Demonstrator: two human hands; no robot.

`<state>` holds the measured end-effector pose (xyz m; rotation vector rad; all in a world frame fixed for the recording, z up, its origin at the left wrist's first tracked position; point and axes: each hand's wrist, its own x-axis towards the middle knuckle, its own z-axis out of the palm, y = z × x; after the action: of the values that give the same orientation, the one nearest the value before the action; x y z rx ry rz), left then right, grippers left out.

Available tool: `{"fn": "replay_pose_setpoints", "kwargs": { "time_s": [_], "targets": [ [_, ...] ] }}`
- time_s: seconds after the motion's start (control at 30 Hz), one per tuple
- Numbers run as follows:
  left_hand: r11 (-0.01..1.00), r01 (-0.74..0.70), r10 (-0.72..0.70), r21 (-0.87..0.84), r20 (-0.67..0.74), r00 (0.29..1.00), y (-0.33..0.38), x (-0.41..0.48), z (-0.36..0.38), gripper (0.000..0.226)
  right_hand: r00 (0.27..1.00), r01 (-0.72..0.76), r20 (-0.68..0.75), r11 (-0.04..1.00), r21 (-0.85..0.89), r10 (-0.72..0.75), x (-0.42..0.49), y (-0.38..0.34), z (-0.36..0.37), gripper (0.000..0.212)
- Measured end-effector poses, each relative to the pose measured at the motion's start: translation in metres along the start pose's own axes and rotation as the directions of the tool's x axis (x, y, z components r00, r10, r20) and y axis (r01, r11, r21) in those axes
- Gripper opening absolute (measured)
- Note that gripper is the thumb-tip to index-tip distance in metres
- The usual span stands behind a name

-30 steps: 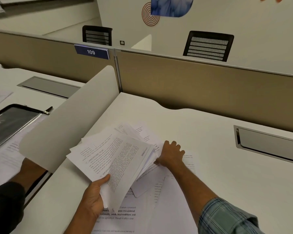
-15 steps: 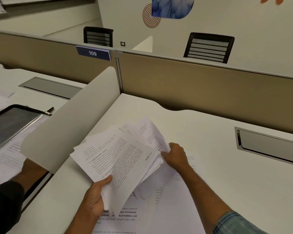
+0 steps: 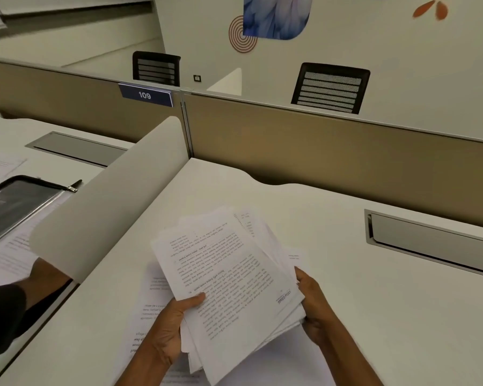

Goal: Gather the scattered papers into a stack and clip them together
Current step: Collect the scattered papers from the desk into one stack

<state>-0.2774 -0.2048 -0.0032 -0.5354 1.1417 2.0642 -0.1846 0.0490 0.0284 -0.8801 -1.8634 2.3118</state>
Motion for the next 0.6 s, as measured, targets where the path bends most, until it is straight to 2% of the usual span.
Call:
{"fn": "replay_pose_setpoints", "kwargs": {
  "time_s": [0.17, 0.27, 0.33, 0.43, 0.5, 0.57, 0.6],
  "targets": [
    [0.996, -0.044, 0.043, 0.082, 0.013, 0.999, -0.016, -0.013, 0.006, 0.048, 0.999, -0.043, -0.002, 0.995, 0.092, 0.044, -0.027, 0.024, -0.021, 0.031],
    [0.983, -0.097, 0.100, 0.155, -0.009, 0.995, -0.024, -0.018, 0.007, 0.044, 0.993, -0.116, 0.051, 0.984, 0.138, 0.109, -0.042, 0.034, -0.034, 0.049],
    [0.973, -0.106, 0.110, 0.204, -0.007, 0.994, -0.028, -0.022, 0.011, 0.041, 0.984, -0.175, 0.071, 0.971, 0.163, 0.166, -0.048, 0.038, -0.043, 0.053],
    [0.960, -0.103, 0.104, 0.260, 0.011, 0.995, -0.032, -0.027, 0.014, 0.040, 0.970, -0.241, 0.010, 0.955, 0.171, 0.243, -0.048, 0.040, -0.058, 0.074],
    [0.951, -0.110, 0.101, 0.290, 0.046, 0.994, -0.032, -0.029, 0.016, 0.048, 0.974, -0.225, 0.018, 0.969, 0.100, 0.225, -0.048, 0.034, -0.067, 0.066],
    [0.939, -0.139, 0.112, 0.315, 0.103, 0.988, -0.031, -0.031, 0.021, 0.072, 0.977, -0.183, 0.116, 0.983, -0.002, 0.182, -0.051, 0.022, -0.071, 0.050],
    [0.928, -0.165, 0.129, 0.333, 0.128, 0.983, -0.030, -0.034, 0.026, 0.076, 0.975, -0.163, 0.148, 0.986, -0.037, 0.166, -0.054, 0.015, -0.069, 0.047]
  ]
}}
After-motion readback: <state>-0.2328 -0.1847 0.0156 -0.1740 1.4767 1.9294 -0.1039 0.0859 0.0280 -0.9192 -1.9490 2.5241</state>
